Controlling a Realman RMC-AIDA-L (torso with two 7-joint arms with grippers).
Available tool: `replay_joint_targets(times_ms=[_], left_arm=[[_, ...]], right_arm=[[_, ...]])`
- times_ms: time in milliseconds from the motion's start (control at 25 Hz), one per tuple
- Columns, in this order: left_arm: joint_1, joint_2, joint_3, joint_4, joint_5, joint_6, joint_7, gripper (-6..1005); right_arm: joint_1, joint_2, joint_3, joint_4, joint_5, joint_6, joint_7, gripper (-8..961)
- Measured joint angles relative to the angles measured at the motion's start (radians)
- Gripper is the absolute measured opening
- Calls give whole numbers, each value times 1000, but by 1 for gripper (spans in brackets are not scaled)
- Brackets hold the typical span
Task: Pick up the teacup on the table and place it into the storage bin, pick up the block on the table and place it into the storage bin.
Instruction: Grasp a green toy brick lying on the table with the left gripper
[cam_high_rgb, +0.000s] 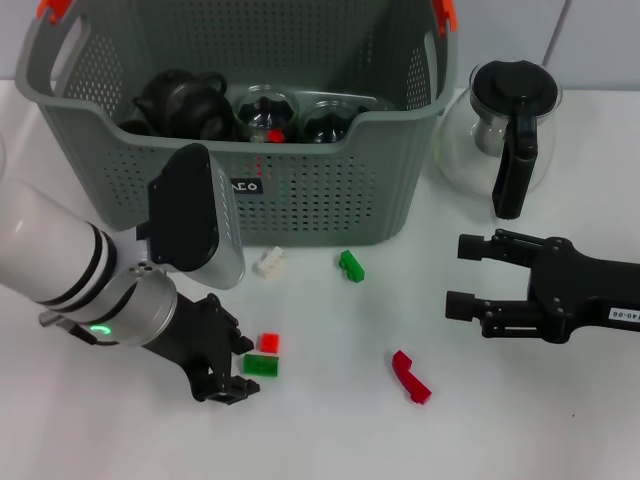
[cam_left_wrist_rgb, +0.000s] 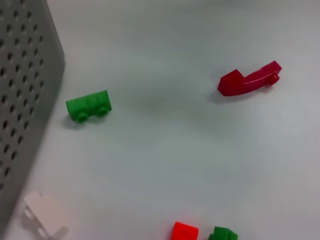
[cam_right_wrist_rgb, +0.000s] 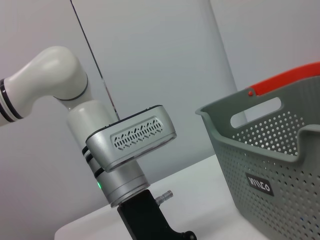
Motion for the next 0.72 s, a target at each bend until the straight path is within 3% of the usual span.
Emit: replay_joint_targets(times_ms=[720], left_arm=[[-59, 3, -48, 69, 1, -8, -32, 317]], right_arm=[[5, -2, 2, 0, 0, 0, 1, 941]])
